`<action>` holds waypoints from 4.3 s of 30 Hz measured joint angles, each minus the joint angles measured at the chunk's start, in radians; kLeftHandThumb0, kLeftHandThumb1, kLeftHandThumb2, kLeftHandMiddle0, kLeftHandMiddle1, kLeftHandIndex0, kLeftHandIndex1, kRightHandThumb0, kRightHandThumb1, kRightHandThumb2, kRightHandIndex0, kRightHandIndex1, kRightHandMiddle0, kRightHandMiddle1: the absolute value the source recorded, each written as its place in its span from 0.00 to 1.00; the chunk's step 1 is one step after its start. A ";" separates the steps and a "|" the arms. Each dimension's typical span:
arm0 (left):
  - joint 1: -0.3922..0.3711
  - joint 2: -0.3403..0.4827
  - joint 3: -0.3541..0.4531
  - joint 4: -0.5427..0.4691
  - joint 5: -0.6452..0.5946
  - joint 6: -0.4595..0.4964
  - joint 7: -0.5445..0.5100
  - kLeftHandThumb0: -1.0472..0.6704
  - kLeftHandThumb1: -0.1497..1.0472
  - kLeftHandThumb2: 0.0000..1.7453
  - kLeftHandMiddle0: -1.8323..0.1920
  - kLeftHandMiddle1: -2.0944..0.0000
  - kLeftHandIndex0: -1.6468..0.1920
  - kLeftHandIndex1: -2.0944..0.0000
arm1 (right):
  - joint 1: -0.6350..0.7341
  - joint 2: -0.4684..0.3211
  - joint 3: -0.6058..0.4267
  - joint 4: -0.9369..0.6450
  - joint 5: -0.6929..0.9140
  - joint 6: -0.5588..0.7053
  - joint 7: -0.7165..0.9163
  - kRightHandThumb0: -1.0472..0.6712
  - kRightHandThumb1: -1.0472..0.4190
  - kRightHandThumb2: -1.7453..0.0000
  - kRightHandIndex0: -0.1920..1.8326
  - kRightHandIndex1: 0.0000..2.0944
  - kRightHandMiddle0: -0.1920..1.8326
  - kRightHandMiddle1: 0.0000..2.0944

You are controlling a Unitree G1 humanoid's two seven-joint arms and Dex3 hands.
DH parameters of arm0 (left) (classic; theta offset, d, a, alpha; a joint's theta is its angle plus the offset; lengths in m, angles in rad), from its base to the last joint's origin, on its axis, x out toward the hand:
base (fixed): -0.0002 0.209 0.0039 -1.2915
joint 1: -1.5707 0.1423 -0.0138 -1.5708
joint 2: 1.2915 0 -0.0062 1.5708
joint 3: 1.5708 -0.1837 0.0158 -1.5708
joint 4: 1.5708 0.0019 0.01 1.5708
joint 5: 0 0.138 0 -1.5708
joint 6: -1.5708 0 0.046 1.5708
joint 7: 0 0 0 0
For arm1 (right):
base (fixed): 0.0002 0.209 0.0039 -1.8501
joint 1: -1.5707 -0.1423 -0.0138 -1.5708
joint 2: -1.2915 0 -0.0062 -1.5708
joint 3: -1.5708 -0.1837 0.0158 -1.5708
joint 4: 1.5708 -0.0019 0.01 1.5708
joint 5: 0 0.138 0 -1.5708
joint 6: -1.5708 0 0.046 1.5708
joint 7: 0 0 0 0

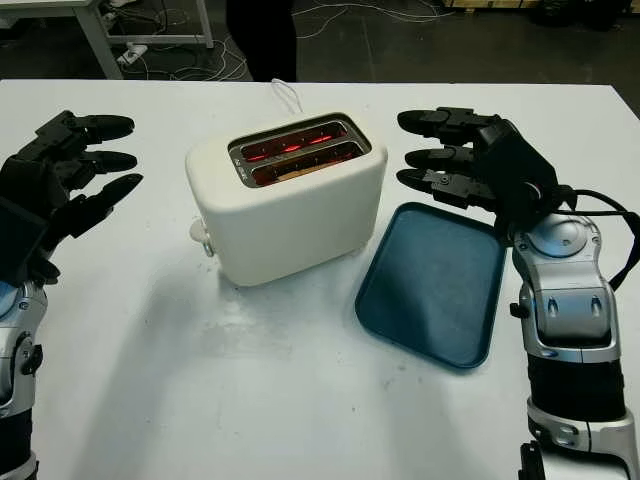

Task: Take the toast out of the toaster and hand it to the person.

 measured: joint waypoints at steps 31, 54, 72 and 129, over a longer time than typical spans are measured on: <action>0.006 -0.003 0.003 -0.005 -0.008 -0.001 0.000 0.16 0.89 0.05 0.77 0.52 0.70 0.66 | 0.001 0.000 -0.001 -0.013 -0.001 -0.002 0.001 0.54 0.14 1.00 0.35 0.28 0.44 0.01; 0.005 -0.002 -0.012 0.003 0.082 -0.019 0.024 0.12 0.89 0.10 0.75 0.50 0.69 0.65 | 0.001 -0.001 -0.006 -0.010 0.008 -0.010 0.010 0.57 0.12 1.00 0.32 0.34 0.44 0.00; 0.005 -0.008 -0.010 -0.007 0.071 -0.012 0.024 0.11 0.89 0.09 0.75 0.50 0.70 0.63 | -0.416 -0.061 0.092 0.187 -0.077 -0.321 0.067 0.66 0.37 0.99 0.44 0.42 0.57 0.08; 0.026 -0.019 -0.010 -0.009 0.063 0.011 0.023 0.10 0.89 0.07 0.75 0.52 0.70 0.65 | -0.535 -0.019 0.478 0.578 -0.590 -0.736 0.131 0.43 0.25 1.00 0.49 0.35 0.60 0.02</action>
